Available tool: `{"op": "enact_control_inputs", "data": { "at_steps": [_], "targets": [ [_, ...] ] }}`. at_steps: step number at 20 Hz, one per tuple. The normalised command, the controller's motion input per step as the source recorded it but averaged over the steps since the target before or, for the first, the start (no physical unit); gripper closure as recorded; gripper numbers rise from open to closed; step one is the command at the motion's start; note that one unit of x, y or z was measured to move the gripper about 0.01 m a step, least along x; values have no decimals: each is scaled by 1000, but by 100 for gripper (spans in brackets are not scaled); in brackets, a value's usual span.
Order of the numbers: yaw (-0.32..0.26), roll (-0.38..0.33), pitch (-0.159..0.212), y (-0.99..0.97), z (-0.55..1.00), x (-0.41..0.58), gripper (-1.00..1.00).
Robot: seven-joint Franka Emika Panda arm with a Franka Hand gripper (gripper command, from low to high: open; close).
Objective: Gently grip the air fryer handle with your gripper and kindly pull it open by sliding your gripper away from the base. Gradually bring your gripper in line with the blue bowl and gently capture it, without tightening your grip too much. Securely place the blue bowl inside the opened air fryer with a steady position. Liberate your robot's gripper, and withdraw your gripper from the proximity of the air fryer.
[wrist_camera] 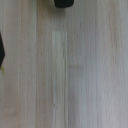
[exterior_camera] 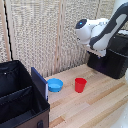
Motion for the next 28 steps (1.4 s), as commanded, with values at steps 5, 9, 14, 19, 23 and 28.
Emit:
{"op": "enact_control_inputs", "data": {
  "at_steps": [5,9,14,19,23,28],
  "targets": [
    [161,-68,0,-534,-311,0,-100],
    [121,-93,0,-527,-119,-177,-100],
    [95,-80,54,-499,-7,-353,-100],
    [132,-35,64,-510,-130,-41,-100],
    [168,0,3,-471,-79,171,-100],
    [107,0,20,-382,-25,23,-100]
  ]
}}
